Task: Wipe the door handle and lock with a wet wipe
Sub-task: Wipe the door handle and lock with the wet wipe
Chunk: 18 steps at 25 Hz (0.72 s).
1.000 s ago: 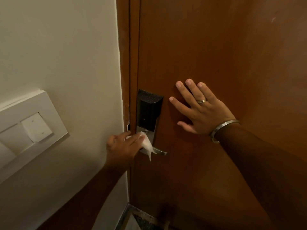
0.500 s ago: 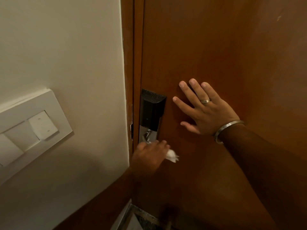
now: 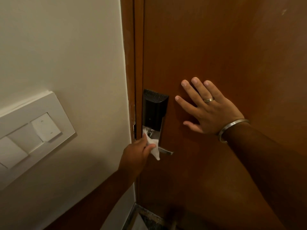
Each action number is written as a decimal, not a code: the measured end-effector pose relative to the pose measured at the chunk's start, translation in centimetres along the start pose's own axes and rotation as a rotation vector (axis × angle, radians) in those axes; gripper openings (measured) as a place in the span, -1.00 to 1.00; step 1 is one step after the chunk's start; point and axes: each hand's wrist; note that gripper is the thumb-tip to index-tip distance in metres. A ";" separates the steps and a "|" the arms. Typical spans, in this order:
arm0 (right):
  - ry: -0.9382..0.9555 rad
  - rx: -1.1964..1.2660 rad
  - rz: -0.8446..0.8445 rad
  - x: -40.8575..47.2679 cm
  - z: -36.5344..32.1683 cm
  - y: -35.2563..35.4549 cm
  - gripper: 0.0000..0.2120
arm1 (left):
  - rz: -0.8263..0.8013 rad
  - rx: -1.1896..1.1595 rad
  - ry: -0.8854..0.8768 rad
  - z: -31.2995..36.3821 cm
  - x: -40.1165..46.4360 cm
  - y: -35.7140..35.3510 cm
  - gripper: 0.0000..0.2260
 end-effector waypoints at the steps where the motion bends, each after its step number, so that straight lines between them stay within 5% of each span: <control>1: -0.002 -0.002 0.003 0.0 0.1 0.0 -0.19 | 0.013 -0.084 0.090 0.1 0.1 0.0 -0.59; 6: -0.008 0.010 -0.006 -0.1 -0.1 0.1 -0.20 | 0.055 -0.141 -0.022 0.6 -0.9 -0.2 -0.56; 9: -0.004 0.011 -0.006 0.0 0.0 0.1 -0.20 | -0.092 -0.334 0.113 -0.1 0.6 0.6 -0.44; 11: -0.010 0.020 0.001 0.0 0.1 0.1 -0.19 | -0.115 -0.196 0.048 -0.6 0.8 1.1 -0.45; 15: -0.010 0.011 -0.002 -0.1 0.0 -0.1 -0.20 | -0.011 0.296 -0.404 -0.5 1.1 1.7 -0.58; 18: -0.010 0.028 -0.012 -0.1 0.0 -0.2 -0.19 | -0.014 0.353 -0.436 -0.2 2.4 2.3 -0.55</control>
Point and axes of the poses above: each hand's wrist, its own x-axis towards the middle knuckle, its own y-axis out of the back of the hand, z = x × y, and after that the axes turned 1 degree about x, right-handed
